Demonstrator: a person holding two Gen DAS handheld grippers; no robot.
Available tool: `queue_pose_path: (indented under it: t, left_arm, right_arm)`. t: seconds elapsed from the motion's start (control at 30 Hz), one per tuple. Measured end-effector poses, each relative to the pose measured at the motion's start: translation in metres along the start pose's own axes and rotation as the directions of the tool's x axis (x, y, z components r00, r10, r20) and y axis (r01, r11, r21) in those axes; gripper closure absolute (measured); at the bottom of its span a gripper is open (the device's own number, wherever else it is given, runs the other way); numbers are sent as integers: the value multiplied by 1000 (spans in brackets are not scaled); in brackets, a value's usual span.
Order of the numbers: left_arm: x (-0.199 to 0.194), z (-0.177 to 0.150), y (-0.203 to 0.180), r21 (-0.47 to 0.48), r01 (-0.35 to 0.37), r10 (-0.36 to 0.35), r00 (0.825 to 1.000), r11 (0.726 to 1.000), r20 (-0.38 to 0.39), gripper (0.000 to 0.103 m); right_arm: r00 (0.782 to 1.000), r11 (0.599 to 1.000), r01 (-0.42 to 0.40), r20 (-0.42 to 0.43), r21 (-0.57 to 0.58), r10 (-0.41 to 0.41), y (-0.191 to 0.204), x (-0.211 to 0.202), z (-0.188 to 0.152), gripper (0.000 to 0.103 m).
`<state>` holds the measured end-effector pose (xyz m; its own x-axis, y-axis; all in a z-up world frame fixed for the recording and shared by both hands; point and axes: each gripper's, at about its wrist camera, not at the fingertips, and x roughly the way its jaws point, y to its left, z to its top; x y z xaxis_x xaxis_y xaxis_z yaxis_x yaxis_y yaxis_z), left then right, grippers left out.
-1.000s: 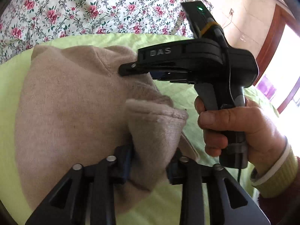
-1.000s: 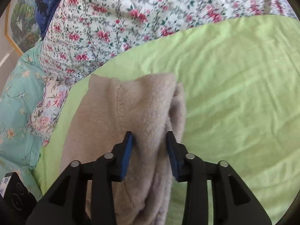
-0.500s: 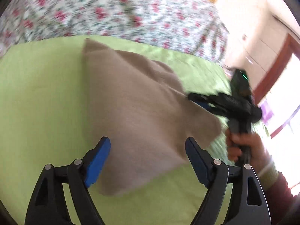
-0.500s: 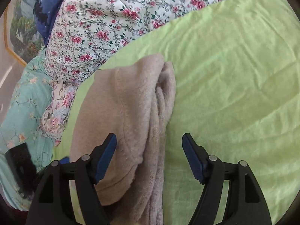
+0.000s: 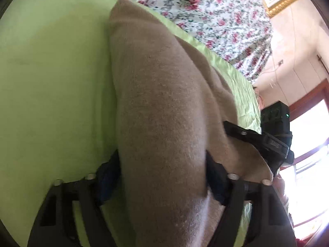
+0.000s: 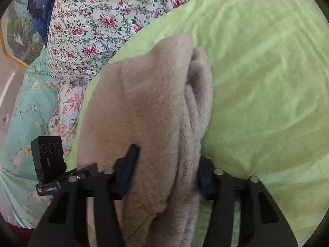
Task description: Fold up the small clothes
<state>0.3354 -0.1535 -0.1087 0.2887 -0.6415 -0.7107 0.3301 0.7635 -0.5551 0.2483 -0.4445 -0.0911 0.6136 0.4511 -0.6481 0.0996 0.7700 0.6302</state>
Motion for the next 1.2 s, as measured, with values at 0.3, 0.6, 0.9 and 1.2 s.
queue_pose_path:
  t: [0.3,0.6,0.9,1.2]
  left_arm:
    - [-31,-10,-16,76,-14,9,998,997,67,57]
    - [-147,-72,8,94,-80,62,982,992,180,57]
    - [-202,-142,75,-7,-158,156,973,987,170,56]
    - [-203,-152,102,-54,-165,172,968,985,183,26]
  right_arm:
    - [996,998,-42,70,-56,46,45,-23,-15,70]
    - [980,967,-198,-3,-161,200,130,21,-73,71]
    - [980,962,-186,-107,-199,167,161,74,-115,70]
    - [997,974,-65,-43,-216,57,157,51,-107,41]
